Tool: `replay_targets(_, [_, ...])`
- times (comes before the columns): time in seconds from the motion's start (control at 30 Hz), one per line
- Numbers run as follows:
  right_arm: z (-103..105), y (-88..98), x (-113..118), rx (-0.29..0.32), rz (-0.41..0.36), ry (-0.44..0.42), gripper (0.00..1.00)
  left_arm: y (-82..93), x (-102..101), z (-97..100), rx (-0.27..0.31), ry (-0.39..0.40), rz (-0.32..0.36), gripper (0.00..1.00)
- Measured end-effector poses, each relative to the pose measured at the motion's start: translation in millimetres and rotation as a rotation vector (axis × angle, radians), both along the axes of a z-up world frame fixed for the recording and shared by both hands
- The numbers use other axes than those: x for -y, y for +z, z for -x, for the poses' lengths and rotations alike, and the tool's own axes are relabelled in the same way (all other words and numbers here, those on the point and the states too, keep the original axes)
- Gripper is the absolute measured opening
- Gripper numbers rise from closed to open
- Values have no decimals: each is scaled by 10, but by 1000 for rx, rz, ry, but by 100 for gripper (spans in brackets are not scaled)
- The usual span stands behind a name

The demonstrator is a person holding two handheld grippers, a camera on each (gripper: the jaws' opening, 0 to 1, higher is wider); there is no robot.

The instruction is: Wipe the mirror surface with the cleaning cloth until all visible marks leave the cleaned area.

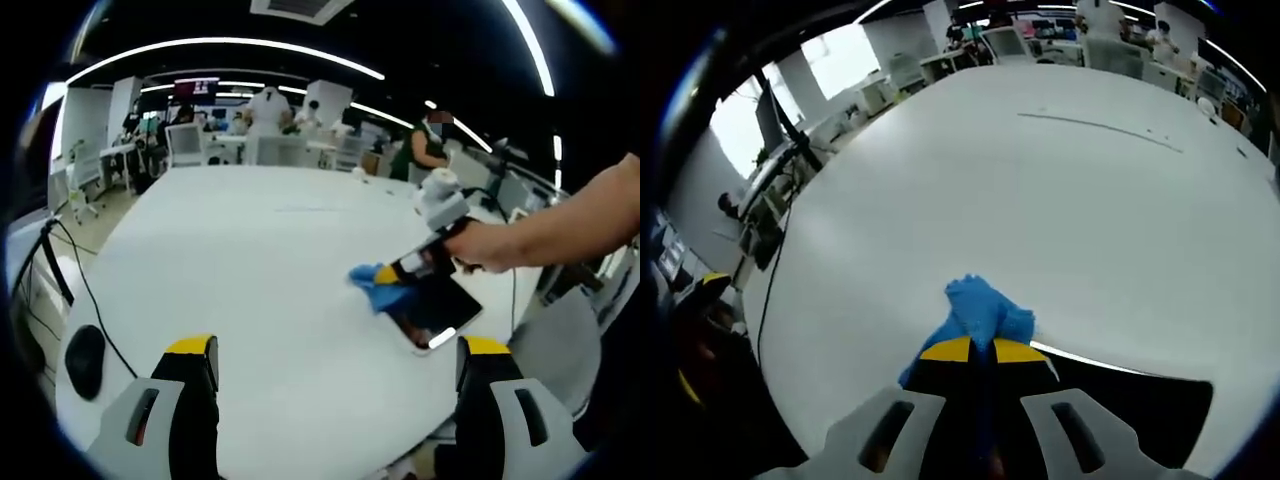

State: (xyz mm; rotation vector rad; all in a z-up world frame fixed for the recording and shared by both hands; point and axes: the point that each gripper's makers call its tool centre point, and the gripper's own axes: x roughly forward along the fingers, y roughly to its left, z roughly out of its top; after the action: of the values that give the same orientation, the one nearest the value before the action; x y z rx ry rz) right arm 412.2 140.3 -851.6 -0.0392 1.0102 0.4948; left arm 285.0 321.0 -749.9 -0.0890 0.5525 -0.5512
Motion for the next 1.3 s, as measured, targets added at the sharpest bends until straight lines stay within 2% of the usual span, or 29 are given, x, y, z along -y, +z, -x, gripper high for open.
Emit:
replay_targets(0.4, [-2, -2, 80, 3, 23, 32, 0, -9, -11, 8, -7, 6, 0, 99])
replay_targets(1.3, [-20, -9, 384, -9, 51, 18, 0, 26, -4, -49, -1, 4, 0, 99])
